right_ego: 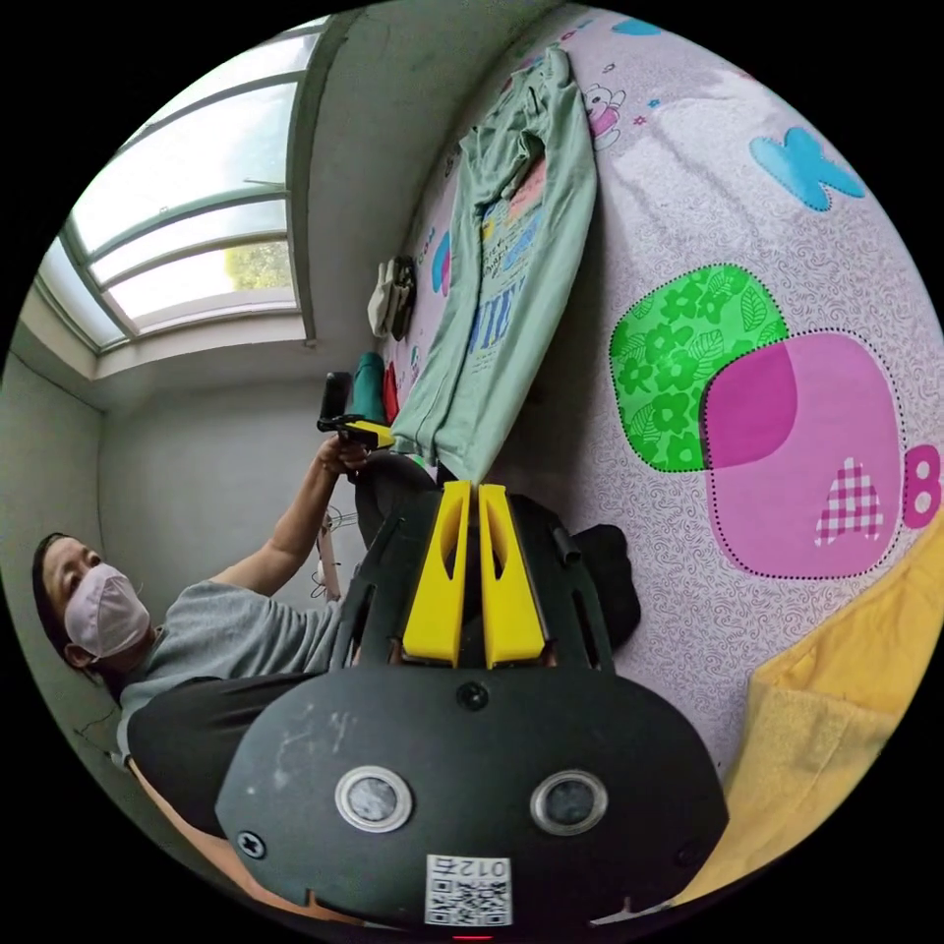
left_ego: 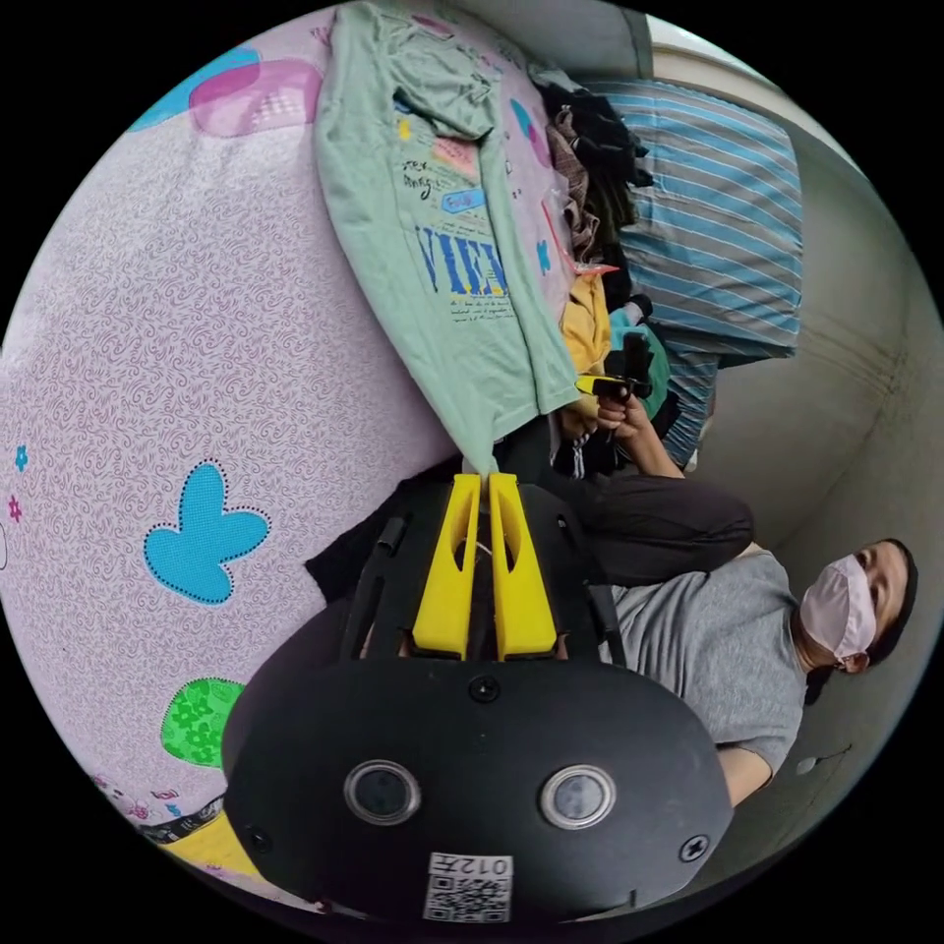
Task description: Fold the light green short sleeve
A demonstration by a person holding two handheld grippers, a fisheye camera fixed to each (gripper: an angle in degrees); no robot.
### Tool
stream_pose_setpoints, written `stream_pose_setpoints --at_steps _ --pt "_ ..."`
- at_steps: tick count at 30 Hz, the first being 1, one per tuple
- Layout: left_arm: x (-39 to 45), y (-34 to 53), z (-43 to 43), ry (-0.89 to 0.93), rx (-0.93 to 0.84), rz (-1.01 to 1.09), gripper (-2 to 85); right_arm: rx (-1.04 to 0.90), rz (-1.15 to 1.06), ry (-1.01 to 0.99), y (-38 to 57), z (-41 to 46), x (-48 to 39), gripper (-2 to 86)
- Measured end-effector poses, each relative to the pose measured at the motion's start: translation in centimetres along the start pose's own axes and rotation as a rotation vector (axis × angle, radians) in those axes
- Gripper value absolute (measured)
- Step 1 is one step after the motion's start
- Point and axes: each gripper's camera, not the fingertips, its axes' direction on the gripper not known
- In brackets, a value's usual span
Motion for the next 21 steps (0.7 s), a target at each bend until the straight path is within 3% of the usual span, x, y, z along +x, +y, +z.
stream_pose_setpoints --at_steps 21 --pt "12.2 17.7 1.9 0.089 0.21 0.259 1.1 -0.043 -0.355 -0.038 9.6 -8.0 -6.9 -0.4"
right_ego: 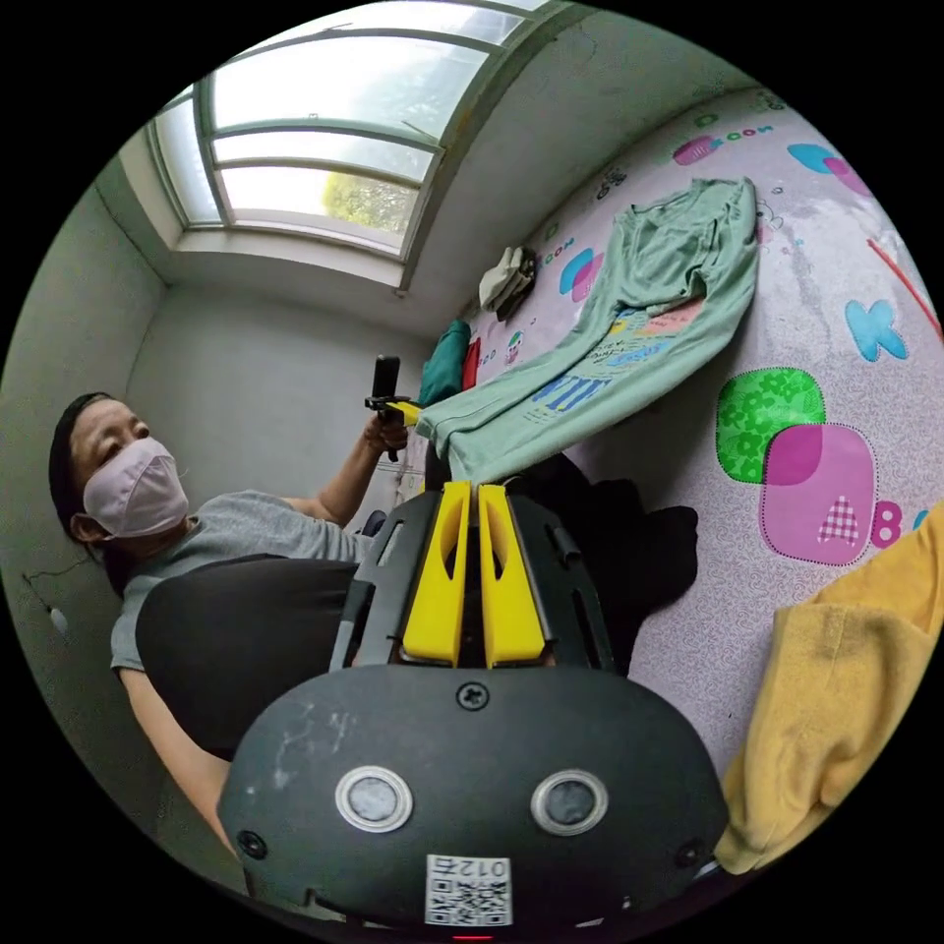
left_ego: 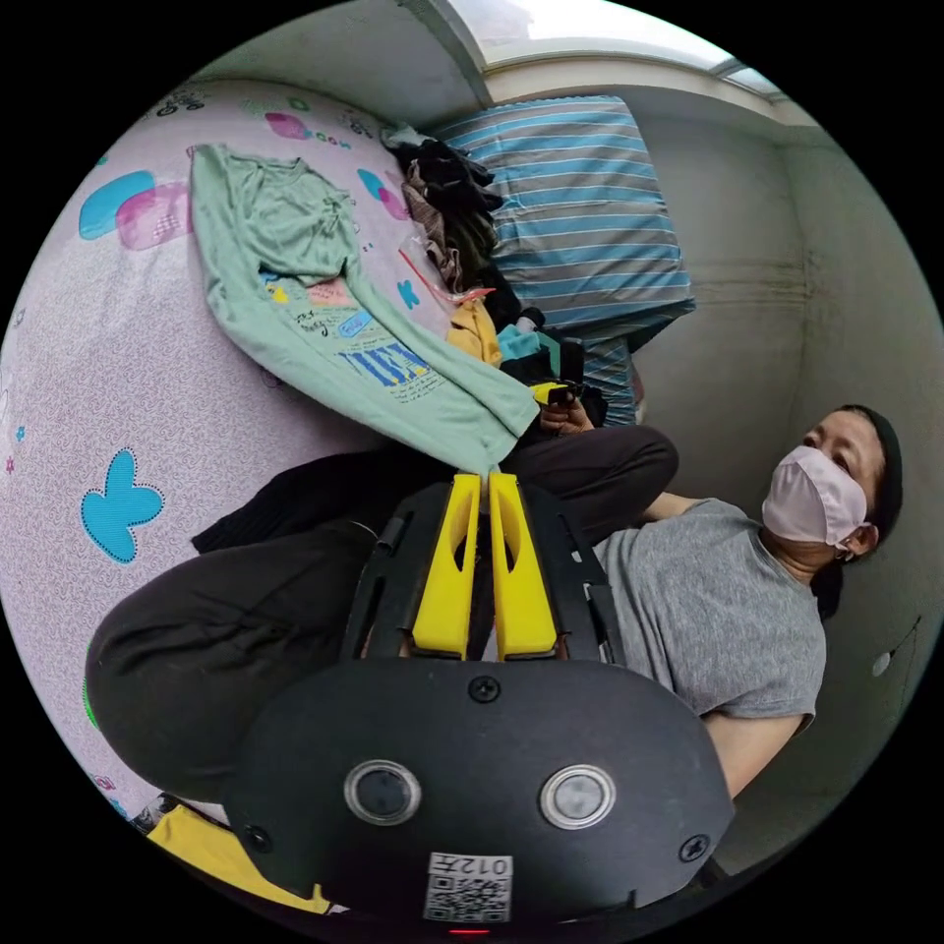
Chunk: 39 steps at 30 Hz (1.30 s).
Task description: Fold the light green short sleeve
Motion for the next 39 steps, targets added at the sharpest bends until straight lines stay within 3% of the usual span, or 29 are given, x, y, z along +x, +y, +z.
stream_pose_setpoints --at_steps 9,16,39 --pt "6.8 2.3 -1.5 -0.017 0.065 0.12 1.2 0.031 -0.147 -0.06 0.4 -3.9 -3.7 -0.4" --pt "6.1 -0.9 -2.6 0.004 0.08 0.107 1.3 0.061 -0.128 -0.029 -3.1 -6.3 -2.3 -0.3" --pt "-3.8 -24.5 -9.8 0.076 0.131 -0.058 1.2 0.113 0.121 0.054 -25.3 -12.3 9.0 -0.3"
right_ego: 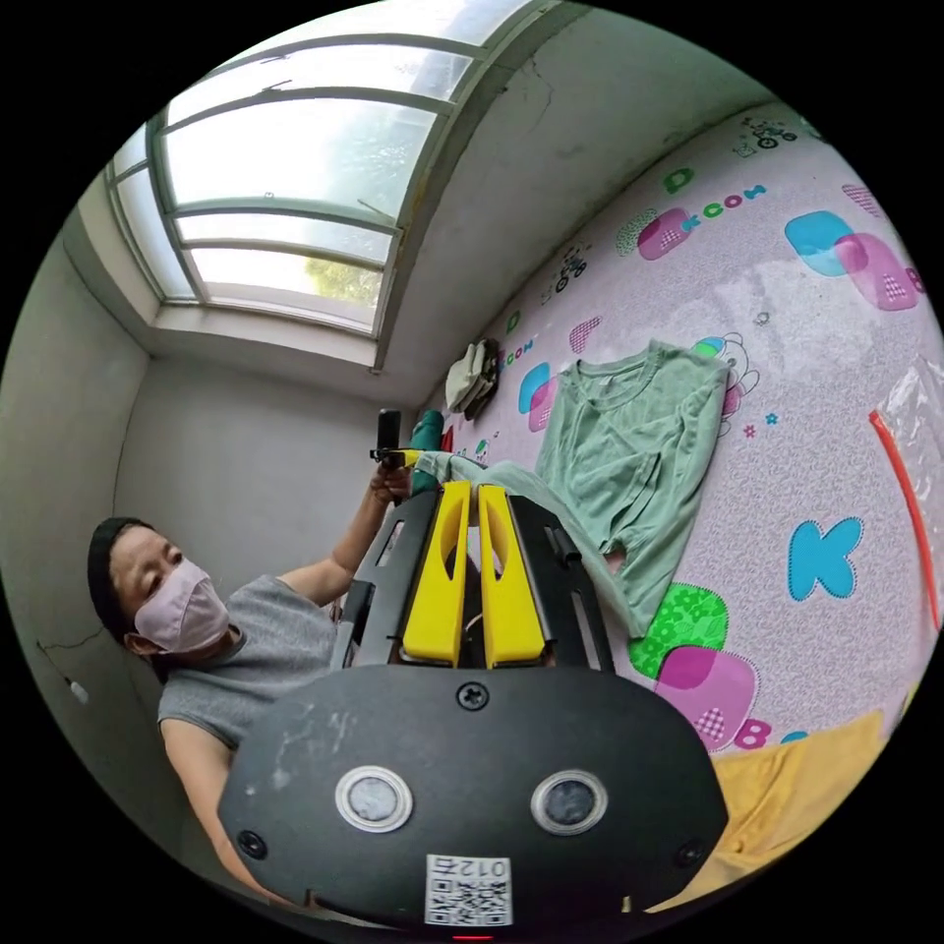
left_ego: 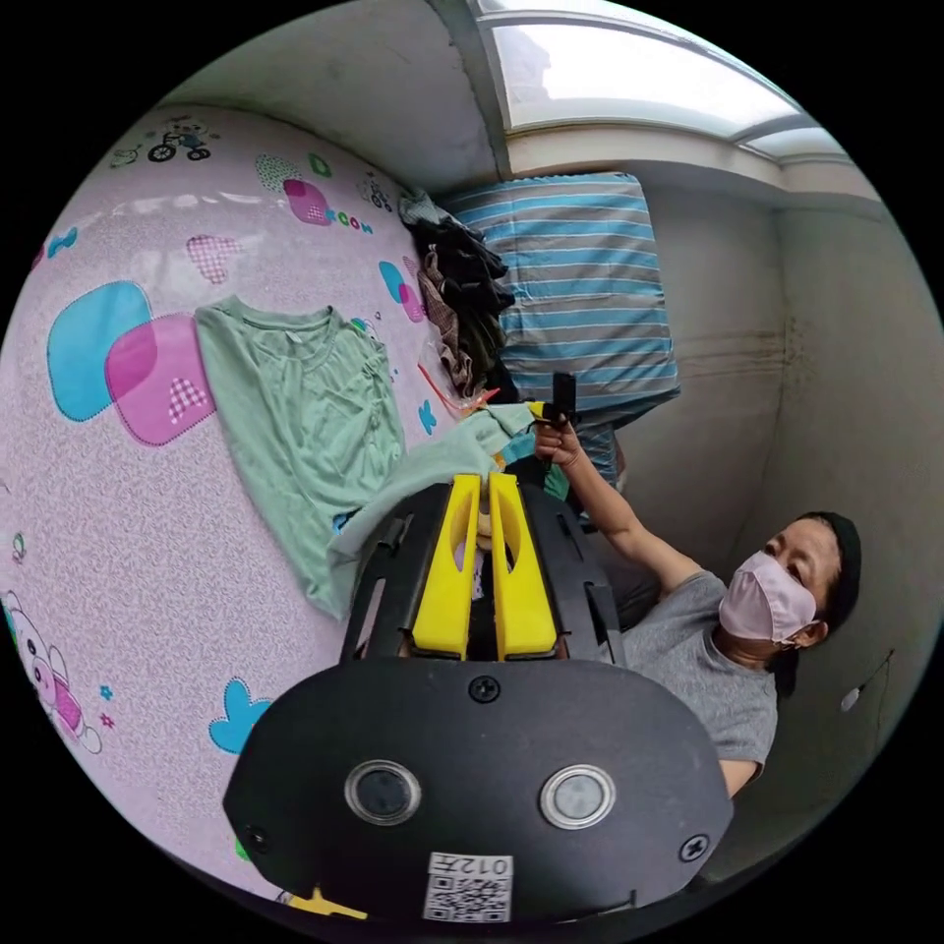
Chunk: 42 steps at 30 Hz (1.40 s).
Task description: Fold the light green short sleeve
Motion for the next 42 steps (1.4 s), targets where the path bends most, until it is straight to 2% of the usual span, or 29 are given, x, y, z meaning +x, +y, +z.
stream_pose_setpoints --at_steps 8,12,16,21,25,30,33,37,42 --pt "-5.9 -11.5 -0.7 -0.063 0.01 -0.144 1.5 0.009 0.085 0.091 -10.9 1.2 5.4 0.7" --pt "-10.7 -14.9 -0.6 -0.128 0.175 -0.29 2.4 0.064 0.263 0.215 -15.0 3.5 10.3 4.3" --pt "-12.1 -15.0 -0.4 -0.143 0.265 -0.326 3.1 0.118 0.289 0.277 -15.8 4.1 11.4 5.8" --pt "-10.4 -12.8 2.0 -0.278 0.03 -0.257 3.6 -0.012 0.322 0.269 -13.3 3.6 10.4 4.9" --pt "-9.4 -9.7 4.2 -0.28 -0.085 -0.22 3.8 -0.14 0.353 0.286 -8.9 4.1 8.0 4.5" --pt "-8.8 -6.1 8.2 -0.39 -0.222 -0.171 4.1 -0.143 0.293 0.377 -3.9 6.3 6.3 4.5" --pt "-8.7 -5.0 10.0 -0.444 -0.266 -0.129 4.4 -0.127 0.24 0.455 -1.8 8.5 6.4 4.7" --pt "-8.7 -4.4 11.9 -0.511 -0.306 -0.063 4.7 -0.066 0.187 0.417 -0.9 10.7 6.6 5.1" --pt "-8.2 -4.1 13.8 -0.61 -0.314 0.06 5.0 -0.098 0.102 0.458 -1.3 12.3 5.9 5.4"
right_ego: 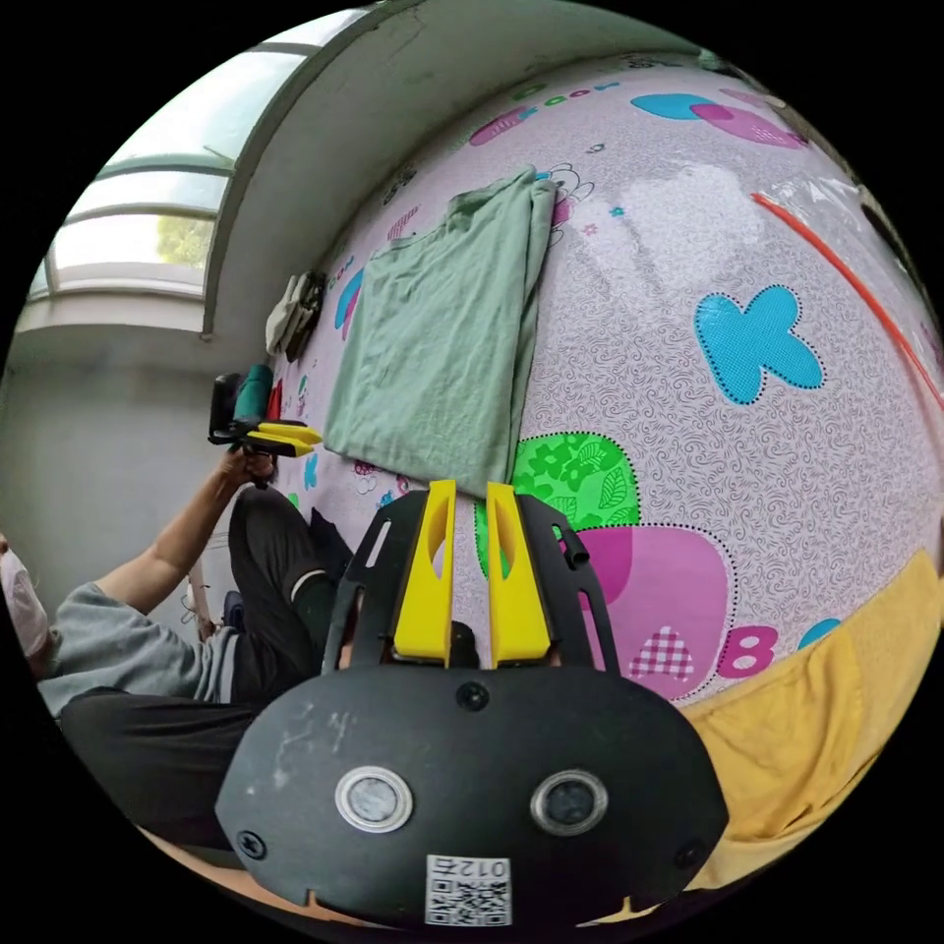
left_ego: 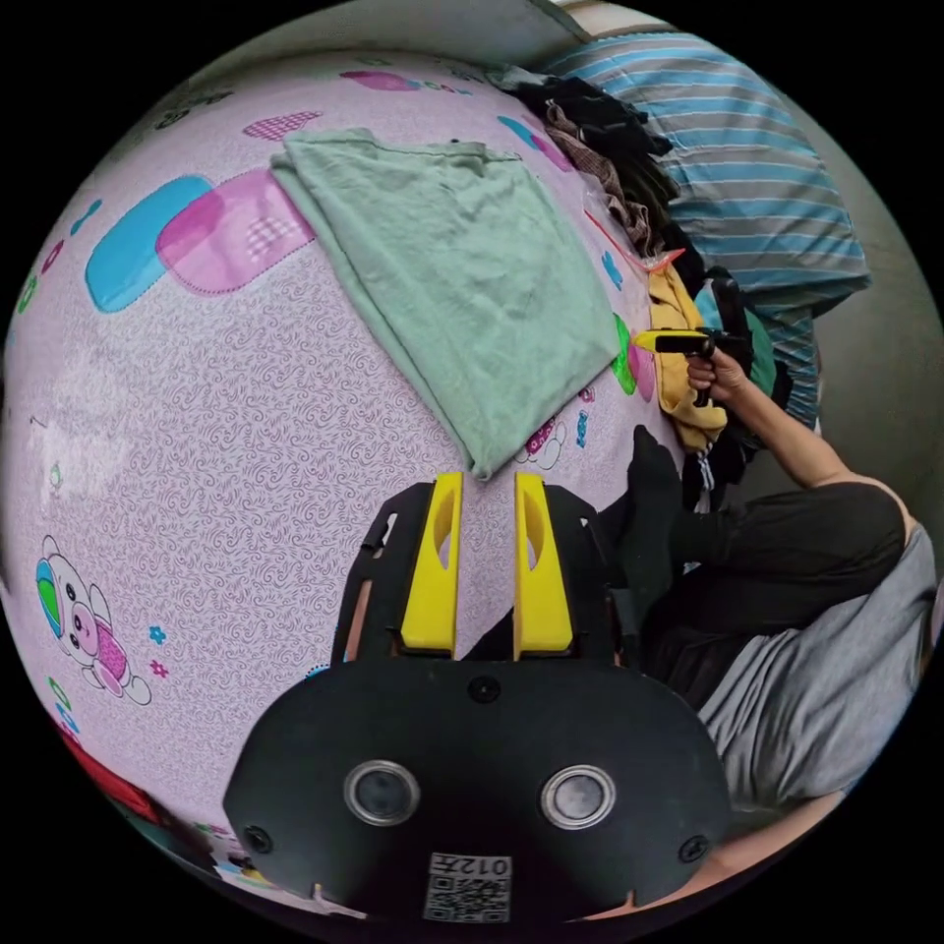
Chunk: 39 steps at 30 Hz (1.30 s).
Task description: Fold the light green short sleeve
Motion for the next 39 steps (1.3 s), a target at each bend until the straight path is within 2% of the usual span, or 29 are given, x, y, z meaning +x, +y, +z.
stream_pose_setpoints --at_steps 4,14,20,22,28,34,39 --pt "0.6 -0.5 0.9 -0.017 0.011 0.04 4.3 -0.038 -0.06 0.07 -0.7 0.7 -0.6 5.2" --pt "0.6 -2.5 2.2 -0.067 -0.05 0.04 1.4 -0.049 -0.077 0.086 -2.3 1.4 -1.1 4.7" --pt "1.3 -3.3 1.0 -0.08 -0.021 0.078 0.9 -0.088 -0.104 0.055 -4.0 1.4 -1.6 0.1" --pt "1.4 -3.2 0.1 -0.082 -0.003 0.061 0.8 -0.044 -0.118 -0.015 -4.3 -0.2 -1.8 -0.5" --pt "-0.7 -4.3 2.7 -0.006 -0.17 -0.094 0.8 -0.148 -0.007 0.04 -5.2 0.7 -0.2 -0.9" --pt "-0.1 -5.7 2.6 -0.03 -0.273 -0.088 0.7 -0.25 -0.015 0.016 -5.9 0.9 -0.4 -0.9" --pt "0.8 -6.0 2.9 -0.014 -0.425 -0.039 0.7 -0.335 -0.03 -0.023 -5.7 1.3 -0.6 -0.9"
